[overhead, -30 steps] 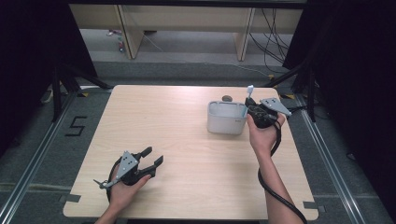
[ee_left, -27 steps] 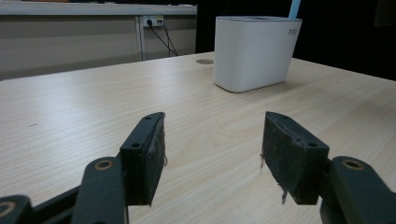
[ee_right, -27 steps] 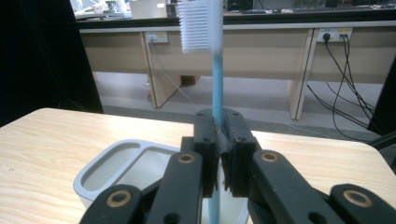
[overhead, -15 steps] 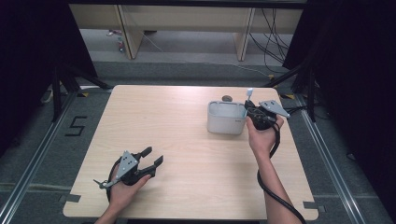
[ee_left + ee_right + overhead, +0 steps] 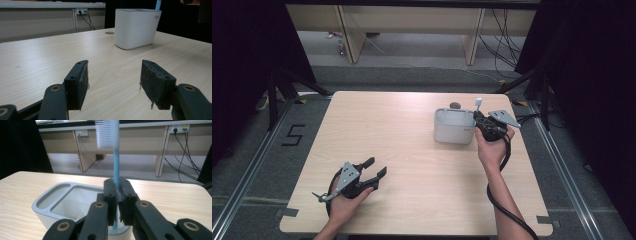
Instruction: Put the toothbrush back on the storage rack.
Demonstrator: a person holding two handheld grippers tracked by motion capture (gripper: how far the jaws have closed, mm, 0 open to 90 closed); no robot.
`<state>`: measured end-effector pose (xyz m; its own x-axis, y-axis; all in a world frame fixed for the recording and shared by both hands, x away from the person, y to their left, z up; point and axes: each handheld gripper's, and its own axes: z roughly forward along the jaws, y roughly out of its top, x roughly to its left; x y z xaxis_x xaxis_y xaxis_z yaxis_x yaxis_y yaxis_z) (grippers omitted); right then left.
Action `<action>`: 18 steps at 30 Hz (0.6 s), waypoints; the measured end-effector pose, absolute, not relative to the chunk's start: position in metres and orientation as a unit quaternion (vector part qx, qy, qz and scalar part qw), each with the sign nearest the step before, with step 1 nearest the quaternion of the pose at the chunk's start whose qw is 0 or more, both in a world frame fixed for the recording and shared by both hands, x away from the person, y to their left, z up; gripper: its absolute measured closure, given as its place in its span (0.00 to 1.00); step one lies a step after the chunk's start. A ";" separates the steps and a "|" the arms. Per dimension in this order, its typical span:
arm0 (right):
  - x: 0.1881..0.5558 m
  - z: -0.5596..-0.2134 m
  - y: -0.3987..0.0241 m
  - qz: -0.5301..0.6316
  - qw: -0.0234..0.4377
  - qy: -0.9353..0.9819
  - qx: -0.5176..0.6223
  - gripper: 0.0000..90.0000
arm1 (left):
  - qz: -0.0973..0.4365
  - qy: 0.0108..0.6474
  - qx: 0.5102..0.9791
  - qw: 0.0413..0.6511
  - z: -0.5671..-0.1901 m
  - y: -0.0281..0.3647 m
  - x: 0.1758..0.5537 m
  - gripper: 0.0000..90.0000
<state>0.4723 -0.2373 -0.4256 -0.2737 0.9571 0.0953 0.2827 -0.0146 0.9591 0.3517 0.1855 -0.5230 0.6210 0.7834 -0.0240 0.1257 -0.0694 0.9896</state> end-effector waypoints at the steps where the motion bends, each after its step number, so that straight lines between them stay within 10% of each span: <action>1: 0.472 -0.427 -0.237 0.504 0.335 0.615 0.505 0.95 | 0.277 0.336 0.677 0.594 -0.523 0.185 0.352 0.43; 18: 0.474 -0.437 -0.236 0.498 0.328 0.622 0.508 0.95 | 0.276 0.336 0.676 0.594 -0.523 0.186 0.352 0.43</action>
<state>0.4739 -0.2360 -0.4374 -0.2692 0.9581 0.0975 0.3056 -0.0110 0.9521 0.3518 0.1857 -0.5230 0.6213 0.7832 -0.0260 0.1269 -0.0678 0.9896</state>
